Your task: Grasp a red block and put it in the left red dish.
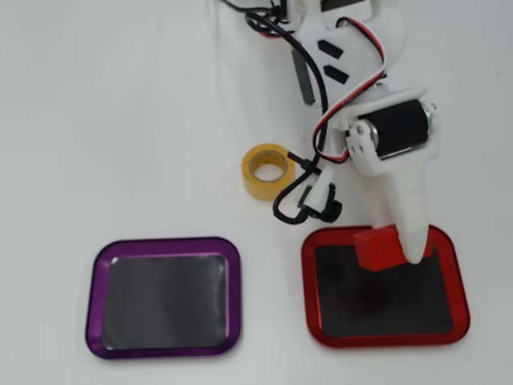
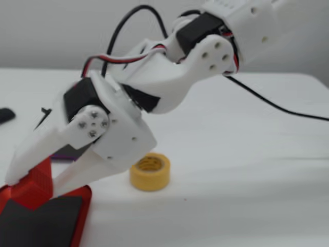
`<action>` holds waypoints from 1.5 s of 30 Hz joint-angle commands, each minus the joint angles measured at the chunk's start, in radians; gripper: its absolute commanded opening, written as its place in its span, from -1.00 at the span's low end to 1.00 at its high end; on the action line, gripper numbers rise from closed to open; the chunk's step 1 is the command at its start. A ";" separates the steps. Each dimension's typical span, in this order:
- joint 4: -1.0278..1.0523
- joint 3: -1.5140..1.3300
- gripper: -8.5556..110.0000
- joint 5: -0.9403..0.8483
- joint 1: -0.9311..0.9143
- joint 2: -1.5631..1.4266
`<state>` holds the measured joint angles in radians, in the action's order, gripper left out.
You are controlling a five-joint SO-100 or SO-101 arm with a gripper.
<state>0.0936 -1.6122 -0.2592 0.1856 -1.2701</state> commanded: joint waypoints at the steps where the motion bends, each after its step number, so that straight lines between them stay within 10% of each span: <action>1: -0.017 0.006 -0.86 -0.006 0.003 -0.014; 32: 0.192 -0.023 -0.59 -0.006 0.058 -0.032; 45: 1.011 0.581 -0.58 0.003 0.069 -0.129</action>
<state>0.8943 -1.1443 -0.2592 0.2408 -1.2947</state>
